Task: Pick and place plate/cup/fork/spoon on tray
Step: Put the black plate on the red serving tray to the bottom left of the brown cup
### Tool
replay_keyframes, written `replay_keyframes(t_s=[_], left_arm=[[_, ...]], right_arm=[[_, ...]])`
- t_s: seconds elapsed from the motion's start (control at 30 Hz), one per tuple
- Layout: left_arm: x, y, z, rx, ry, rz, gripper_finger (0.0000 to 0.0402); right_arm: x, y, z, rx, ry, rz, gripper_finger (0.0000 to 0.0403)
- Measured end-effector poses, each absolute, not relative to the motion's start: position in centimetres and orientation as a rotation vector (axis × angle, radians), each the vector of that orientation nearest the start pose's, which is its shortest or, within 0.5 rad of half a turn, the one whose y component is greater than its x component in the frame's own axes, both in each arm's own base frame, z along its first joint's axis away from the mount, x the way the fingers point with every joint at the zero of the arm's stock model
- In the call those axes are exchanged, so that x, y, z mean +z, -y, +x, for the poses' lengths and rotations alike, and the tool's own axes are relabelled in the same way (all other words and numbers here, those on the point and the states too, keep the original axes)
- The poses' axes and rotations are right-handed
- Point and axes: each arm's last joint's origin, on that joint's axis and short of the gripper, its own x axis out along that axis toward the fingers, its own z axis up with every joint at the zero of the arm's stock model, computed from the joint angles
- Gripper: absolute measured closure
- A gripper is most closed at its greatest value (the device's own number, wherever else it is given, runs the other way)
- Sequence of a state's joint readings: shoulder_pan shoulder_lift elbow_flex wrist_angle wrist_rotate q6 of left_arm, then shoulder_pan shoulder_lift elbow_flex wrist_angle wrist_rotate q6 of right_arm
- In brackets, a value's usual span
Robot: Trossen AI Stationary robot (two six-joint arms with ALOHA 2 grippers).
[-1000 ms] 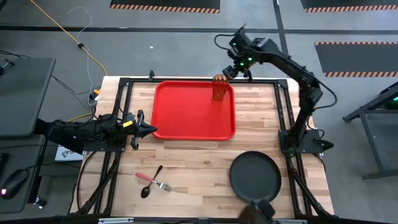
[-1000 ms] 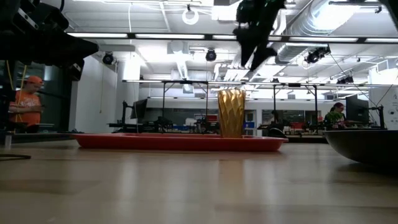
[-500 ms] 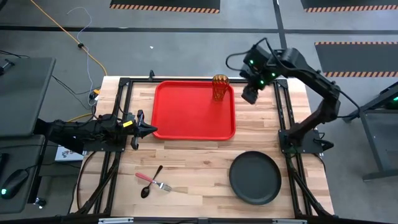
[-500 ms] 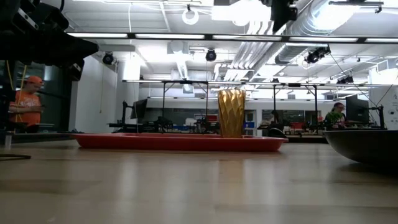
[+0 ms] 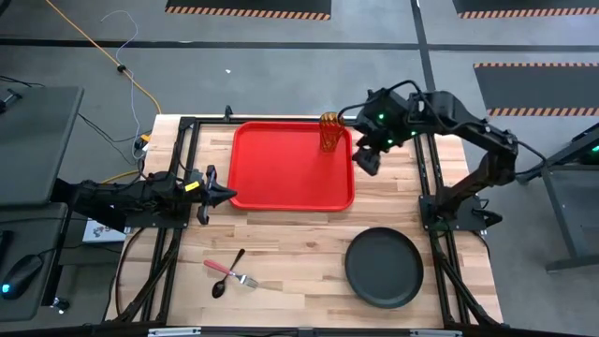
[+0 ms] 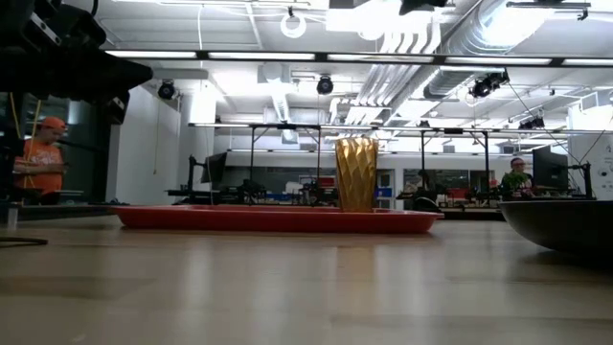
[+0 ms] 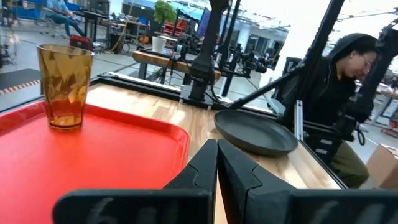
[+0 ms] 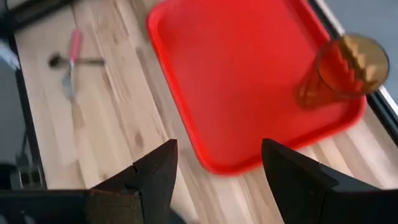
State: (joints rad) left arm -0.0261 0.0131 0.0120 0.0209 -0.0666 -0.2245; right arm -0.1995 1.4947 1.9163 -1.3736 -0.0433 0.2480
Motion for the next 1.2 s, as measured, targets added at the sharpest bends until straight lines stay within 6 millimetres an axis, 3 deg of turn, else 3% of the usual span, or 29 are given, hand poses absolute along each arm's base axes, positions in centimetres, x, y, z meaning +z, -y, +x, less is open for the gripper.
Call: replay_keyframes(t_s=[0.17, 0.37, 0.6, 0.83, 1.03, 1.2], left_arm=[[17.3, 0.0, 9.8, 0.035, 0.071, -0.372, 0.0398], [18.1, 0.0, 9.7, 0.01, 0.156, -0.533, 0.0398], [19.5, -0.3, 9.3, 0.055, 0.348, -0.724, 0.0388], [22.9, -0.5, 9.5, 0.111, 0.386, -0.725, 0.0311], [27.1, -0.4, 12.2, 0.179, 0.21, -0.586, 0.0223], [30.1, -0.3, 14.5, 0.201, 0.066, -0.539, 0.0187]], right_arm=[[44.1, 3.5, 27.1, -0.285, -0.85, 0.392, 0.0179], [43.2, 1.8, 28.7, -0.288, -0.877, 0.467, 0.0179], [42.5, 0.9, 28.4, -0.323, -0.954, 0.442, 0.0179], [41.6, 1.0, 26.3, -0.42, -1.17, 0.34, 0.0179], [41.8, 0.6, 25.9, -0.364, -1.169, 0.281, 0.0179], [38.3, -0.7, 23.0, -0.354, -1.217, 0.312, 0.0179]])
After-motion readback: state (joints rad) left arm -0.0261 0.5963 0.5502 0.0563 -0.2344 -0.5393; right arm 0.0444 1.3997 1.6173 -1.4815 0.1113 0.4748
